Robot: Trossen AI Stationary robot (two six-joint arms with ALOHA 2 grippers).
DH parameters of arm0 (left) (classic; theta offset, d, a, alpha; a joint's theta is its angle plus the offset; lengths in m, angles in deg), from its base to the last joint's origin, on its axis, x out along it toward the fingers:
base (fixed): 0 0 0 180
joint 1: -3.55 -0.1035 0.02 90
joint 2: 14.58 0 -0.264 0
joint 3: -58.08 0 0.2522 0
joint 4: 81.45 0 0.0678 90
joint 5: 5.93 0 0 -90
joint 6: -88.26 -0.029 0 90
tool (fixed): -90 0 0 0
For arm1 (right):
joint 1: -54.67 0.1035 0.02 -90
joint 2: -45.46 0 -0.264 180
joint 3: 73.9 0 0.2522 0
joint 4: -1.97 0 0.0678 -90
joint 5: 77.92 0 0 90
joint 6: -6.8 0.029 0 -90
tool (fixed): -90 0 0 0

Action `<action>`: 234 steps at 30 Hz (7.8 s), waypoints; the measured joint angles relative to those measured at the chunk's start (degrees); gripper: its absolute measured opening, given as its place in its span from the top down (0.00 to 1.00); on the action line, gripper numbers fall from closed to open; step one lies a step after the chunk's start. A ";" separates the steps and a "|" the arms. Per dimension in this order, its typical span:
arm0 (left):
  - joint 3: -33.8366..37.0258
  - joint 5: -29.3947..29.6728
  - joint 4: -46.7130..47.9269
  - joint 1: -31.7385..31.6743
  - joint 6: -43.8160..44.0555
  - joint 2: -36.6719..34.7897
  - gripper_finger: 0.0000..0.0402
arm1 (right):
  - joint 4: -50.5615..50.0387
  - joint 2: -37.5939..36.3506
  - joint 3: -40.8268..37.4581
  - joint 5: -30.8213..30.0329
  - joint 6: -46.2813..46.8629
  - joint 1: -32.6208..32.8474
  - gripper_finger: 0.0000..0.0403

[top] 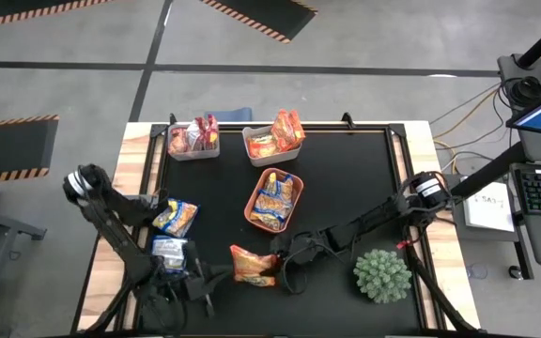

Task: Sort Maruchan noodles
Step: Put the orange bag into the white bin, then put the blue bag into the orange bin

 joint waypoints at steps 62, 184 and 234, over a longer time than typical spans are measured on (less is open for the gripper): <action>0.37 14.85 17.18 -1.52 -18.62 -26.75 1.00 | -6.49 1.77 4.67 -36.11 -18.89 -37.36 0.76; -6.06 -50.59 77.15 -34.17 61.57 7.11 1.00 | -22.73 -30.57 -6.68 -29.57 -31.60 -26.34 0.52; -1.83 -37.12 45.82 -13.75 33.52 -3.37 1.00 | -44.93 -30.95 5.44 15.23 -16.65 -21.81 0.52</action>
